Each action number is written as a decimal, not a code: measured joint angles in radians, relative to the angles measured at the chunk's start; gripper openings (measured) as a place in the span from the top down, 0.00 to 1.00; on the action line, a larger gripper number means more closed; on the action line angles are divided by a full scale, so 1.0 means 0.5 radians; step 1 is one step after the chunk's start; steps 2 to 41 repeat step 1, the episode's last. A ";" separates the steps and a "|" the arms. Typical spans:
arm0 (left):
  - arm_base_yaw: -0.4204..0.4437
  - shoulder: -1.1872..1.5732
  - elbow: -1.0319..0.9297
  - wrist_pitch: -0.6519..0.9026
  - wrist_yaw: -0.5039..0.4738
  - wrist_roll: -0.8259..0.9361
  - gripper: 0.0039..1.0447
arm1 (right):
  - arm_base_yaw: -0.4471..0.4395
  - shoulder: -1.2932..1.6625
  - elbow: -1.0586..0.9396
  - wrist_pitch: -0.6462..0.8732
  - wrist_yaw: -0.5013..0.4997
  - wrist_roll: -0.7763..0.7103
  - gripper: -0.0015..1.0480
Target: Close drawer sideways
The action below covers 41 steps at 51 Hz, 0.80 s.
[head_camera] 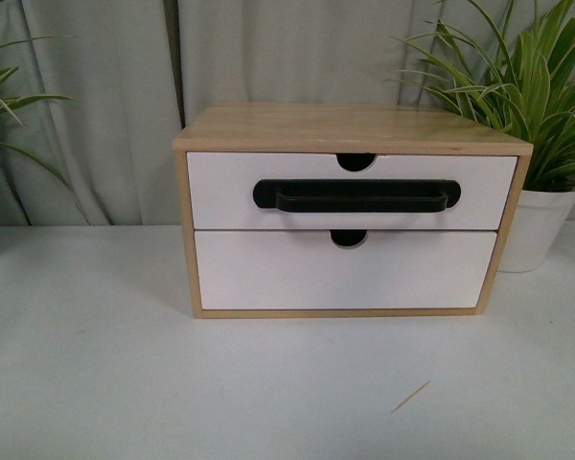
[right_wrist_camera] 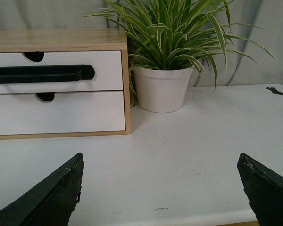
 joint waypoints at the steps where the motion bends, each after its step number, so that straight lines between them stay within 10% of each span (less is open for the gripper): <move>1: 0.000 0.000 0.000 0.000 0.000 0.000 0.05 | 0.000 0.000 0.000 0.000 0.000 0.000 0.09; 41: 0.000 0.000 0.000 0.000 0.000 0.000 0.05 | 0.000 0.000 0.000 0.000 0.000 0.000 0.09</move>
